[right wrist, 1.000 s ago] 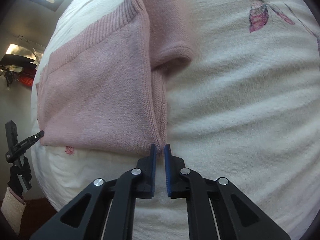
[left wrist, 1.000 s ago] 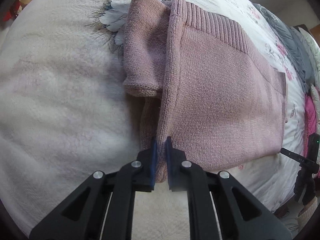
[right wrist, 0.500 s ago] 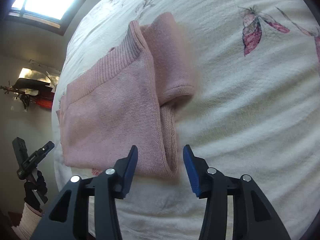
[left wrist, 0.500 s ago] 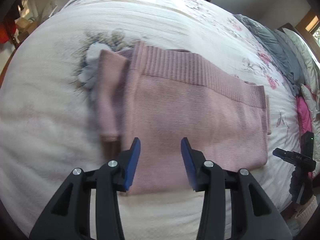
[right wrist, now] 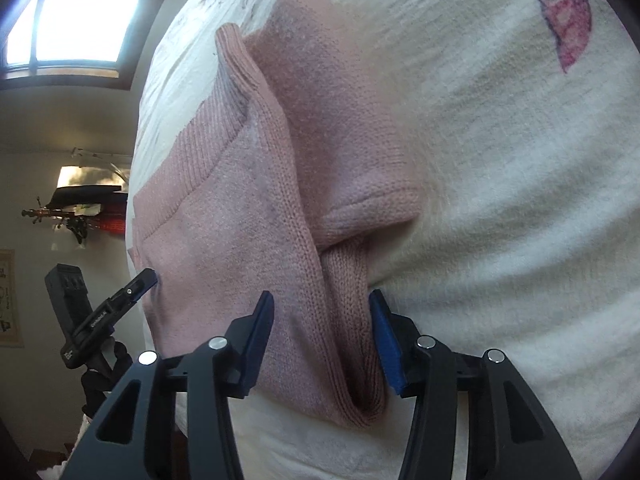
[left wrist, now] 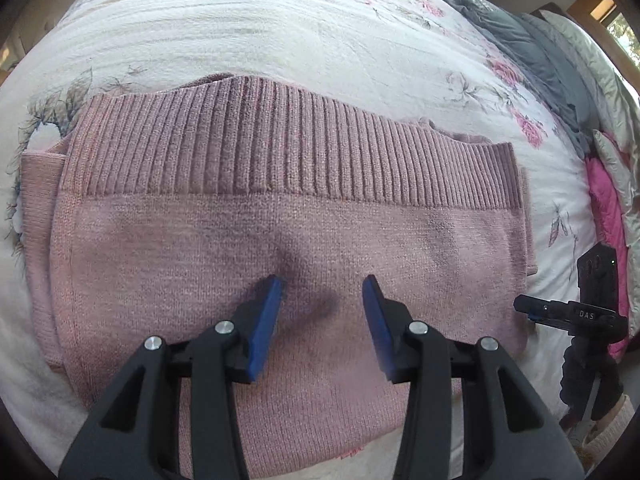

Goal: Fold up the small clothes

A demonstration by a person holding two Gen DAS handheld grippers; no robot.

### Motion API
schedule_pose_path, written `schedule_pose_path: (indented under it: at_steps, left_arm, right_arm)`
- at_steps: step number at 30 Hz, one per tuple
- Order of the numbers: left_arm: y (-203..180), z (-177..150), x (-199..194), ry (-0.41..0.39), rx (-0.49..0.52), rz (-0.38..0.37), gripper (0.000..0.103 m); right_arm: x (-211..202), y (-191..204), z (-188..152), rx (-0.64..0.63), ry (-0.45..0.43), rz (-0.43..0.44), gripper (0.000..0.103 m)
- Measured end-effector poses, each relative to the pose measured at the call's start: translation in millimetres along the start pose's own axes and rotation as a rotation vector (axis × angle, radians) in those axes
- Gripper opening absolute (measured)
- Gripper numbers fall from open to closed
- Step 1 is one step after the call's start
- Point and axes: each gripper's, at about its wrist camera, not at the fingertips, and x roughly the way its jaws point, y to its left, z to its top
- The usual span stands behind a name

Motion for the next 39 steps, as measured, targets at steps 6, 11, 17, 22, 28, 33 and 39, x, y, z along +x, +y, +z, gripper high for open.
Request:
schedule_pose_path:
  at_steps: [6, 11, 17, 22, 28, 33, 39]
  left_arm:
    - [5.7, 1.6, 6.6, 0.012, -0.009, -0.015, 0.044]
    - [4.8, 0.7, 9.3, 0.012, -0.005, -0.011, 0.044]
    - [6.9, 0.6, 11.3, 0.013, -0.011, -0.018, 0.044]
    - [6.2, 0.0, 13.4, 0.009, -0.008, -0.017, 0.044]
    - [8.2, 1.3, 2.3, 0.024, -0.027, -0.042, 0.044]
    - [27.1, -4.4, -32.5, -0.026, -0.093, -0.125, 0.044]
    - [58.1, -8.7, -73.9, -0.104, -0.15, -0.188, 0.044]
  right_arm:
    - [19.2, 7.6, 6.7, 0.023, -0.006, 0.014, 0.048]
    - [24.6, 5.0, 4.4, 0.049, -0.013, 0.006, 0.036]
    - [19.3, -3.6, 3.6, 0.055, -0.008, -0.023, 0.028]
    - [16.9, -3.4, 2.9, 0.061, -0.011, -0.031, 0.027]
    - [11.8, 14.1, 2.6, 0.074, -0.011, -0.013, 0.016]
    - [-3.2, 71.6, 6.2, -0.035, -0.021, 0.027, 0.015]
    - [4.8, 168.0, 8.2, -0.238, -0.003, 0.035, 0.015]
